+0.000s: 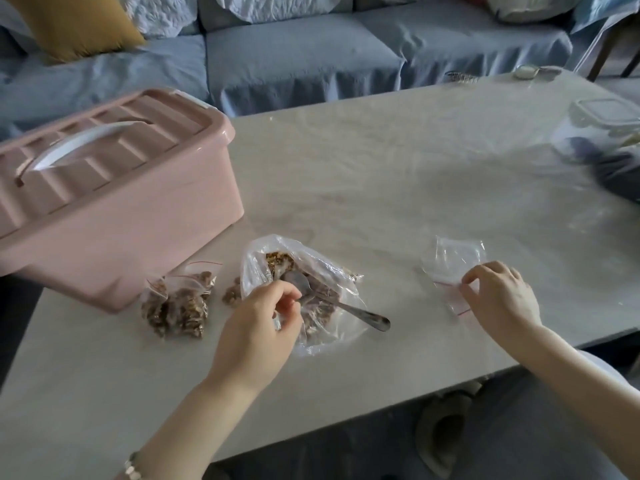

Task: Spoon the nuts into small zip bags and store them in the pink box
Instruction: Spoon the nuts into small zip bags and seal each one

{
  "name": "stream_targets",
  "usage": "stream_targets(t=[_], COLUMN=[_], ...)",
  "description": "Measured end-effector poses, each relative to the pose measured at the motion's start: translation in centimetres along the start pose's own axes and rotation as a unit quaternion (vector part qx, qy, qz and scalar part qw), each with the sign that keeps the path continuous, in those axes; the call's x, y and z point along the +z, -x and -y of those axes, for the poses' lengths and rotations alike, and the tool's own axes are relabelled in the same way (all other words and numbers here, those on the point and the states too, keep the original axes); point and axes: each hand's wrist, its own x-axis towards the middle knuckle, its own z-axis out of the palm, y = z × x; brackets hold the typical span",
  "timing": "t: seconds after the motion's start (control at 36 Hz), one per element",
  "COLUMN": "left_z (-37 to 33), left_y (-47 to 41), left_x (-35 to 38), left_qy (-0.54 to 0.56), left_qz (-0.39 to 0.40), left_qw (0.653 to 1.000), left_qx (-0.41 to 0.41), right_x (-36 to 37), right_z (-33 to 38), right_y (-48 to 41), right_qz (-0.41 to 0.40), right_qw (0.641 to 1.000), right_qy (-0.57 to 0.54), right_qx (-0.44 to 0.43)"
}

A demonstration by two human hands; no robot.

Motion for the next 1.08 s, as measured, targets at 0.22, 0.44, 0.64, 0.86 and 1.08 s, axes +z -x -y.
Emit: stream_targets(t=[0.22,0.44,0.64,0.86,1.08], left_z=[-0.3,-1.2,-3.6,-1.6,-0.3], left_y=[0.1,-0.5,-1.8,-1.2,-0.1], left_x=[0.3,0.2,-1.0,-2.3,-3.5], left_qy=[-0.006,0.066,0.182,0.268,0.317], left_qz=[0.006,0.044,0.122,0.043,-0.048], left_qw=[1.000,0.997,0.972,0.949,0.925], left_qx=[0.000,0.003,-0.090,-0.161,-0.203], right_x=[-0.1,-3.2,-7.1,-5.1,-3.6], right_z=[-0.7,5.7,13.8,16.5,17.1], right_y=[-0.7,2.0,5.0,5.7,7.2], right_qz=[0.065,0.046,0.198,0.192,0.289], right_qw=[0.979,0.962,0.891,0.879,0.812], right_qy=[-0.166,-0.239,-0.189,-0.258,-0.490], right_qx=[0.094,-0.123,-0.361,-0.352,-0.130])
